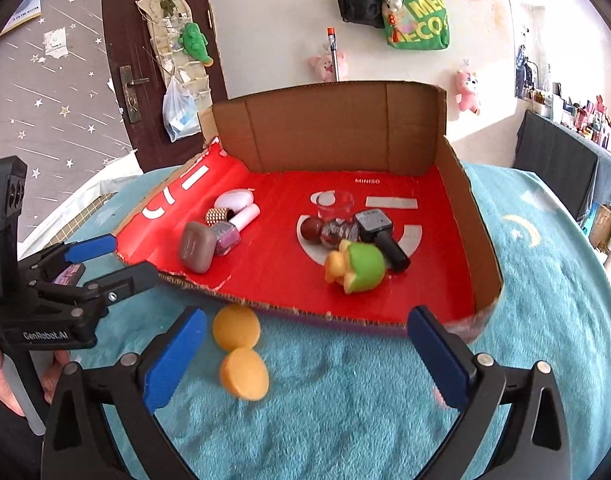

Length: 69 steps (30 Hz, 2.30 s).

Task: Organize rigid objects
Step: 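Withdraw both tools from the box toward the orange fruit pieces on the blanket, then grasp the orange ball with the left tool while the right tool grasps the orange ring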

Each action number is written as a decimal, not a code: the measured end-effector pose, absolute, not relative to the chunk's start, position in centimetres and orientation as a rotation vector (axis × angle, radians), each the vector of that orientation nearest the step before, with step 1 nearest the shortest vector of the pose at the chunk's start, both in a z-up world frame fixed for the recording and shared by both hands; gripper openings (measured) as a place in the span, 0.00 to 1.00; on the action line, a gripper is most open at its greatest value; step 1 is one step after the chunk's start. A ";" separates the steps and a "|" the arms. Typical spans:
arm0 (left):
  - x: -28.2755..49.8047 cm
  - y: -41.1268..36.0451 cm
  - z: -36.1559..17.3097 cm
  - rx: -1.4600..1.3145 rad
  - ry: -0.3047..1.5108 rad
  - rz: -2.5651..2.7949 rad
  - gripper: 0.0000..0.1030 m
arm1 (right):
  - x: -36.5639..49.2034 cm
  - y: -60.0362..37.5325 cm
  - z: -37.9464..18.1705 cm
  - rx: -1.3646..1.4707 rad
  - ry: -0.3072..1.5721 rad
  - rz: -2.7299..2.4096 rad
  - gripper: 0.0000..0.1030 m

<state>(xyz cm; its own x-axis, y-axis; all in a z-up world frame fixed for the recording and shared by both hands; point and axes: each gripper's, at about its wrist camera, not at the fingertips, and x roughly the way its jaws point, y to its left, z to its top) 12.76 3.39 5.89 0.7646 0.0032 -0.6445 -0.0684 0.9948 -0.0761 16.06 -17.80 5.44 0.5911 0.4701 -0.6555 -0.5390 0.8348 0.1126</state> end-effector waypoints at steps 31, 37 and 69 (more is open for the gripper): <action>13.1 1.1 2.3 -0.122 0.816 -0.031 1.00 | 14.7 -16.9 1.0 -0.264 0.831 0.532 1.00; 14.2 0.1 2.0 -0.115 0.841 -0.057 1.00 | 15.2 -19.0 1.1 -0.252 0.832 0.471 1.00; 15.5 1.5 0.3 -0.123 0.922 0.008 0.99 | 16.3 -16.5 0.6 -0.338 0.840 0.563 0.83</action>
<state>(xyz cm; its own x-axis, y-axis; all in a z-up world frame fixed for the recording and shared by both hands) 15.45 1.53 0.34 0.6045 -0.0460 -0.7952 -0.0592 0.9930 -0.1024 16.28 -16.51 0.60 0.5354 0.3331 -0.7761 -0.5912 0.8041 -0.0627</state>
